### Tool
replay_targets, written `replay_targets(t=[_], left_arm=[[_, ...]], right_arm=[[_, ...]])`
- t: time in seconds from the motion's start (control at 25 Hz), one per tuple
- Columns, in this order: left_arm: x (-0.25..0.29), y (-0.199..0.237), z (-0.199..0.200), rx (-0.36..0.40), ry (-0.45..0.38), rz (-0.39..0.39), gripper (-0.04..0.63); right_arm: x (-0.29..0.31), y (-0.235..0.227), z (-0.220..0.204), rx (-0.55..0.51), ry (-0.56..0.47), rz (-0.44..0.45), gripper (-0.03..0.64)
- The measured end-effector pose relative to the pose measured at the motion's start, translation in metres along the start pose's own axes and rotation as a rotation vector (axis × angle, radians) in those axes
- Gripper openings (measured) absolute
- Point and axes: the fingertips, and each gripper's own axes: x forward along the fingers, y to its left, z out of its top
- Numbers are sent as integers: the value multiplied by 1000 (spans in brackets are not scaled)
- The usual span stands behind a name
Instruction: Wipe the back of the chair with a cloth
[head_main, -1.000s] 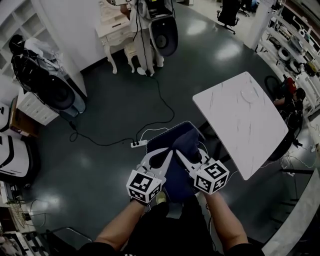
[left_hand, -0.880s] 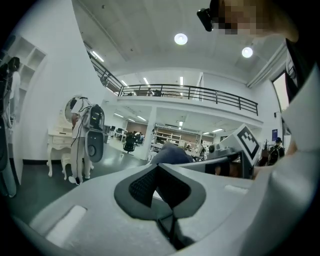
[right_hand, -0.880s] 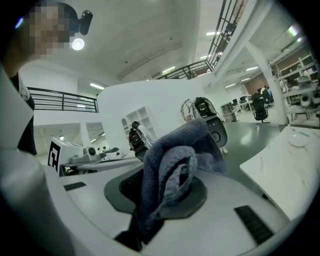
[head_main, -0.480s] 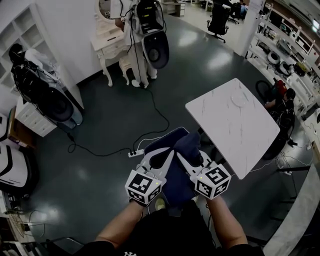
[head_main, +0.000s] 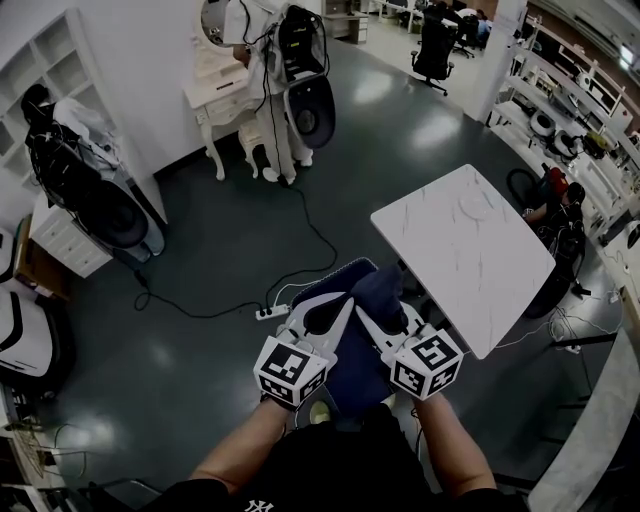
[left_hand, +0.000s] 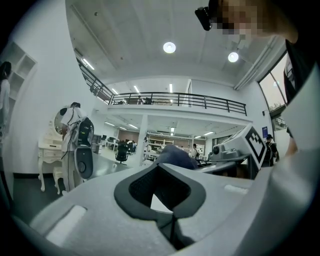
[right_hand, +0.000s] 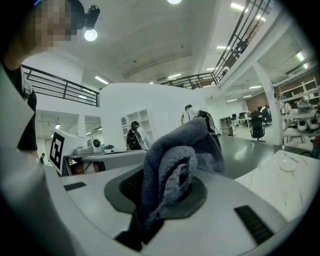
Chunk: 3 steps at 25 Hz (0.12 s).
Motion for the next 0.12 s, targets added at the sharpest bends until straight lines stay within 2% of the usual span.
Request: replay_targets(t=[0.12], left_arm=[[-2,-3,-4,3,-2,-1,8]], right_arm=[[-3,2,-4,0,-2,0,81]])
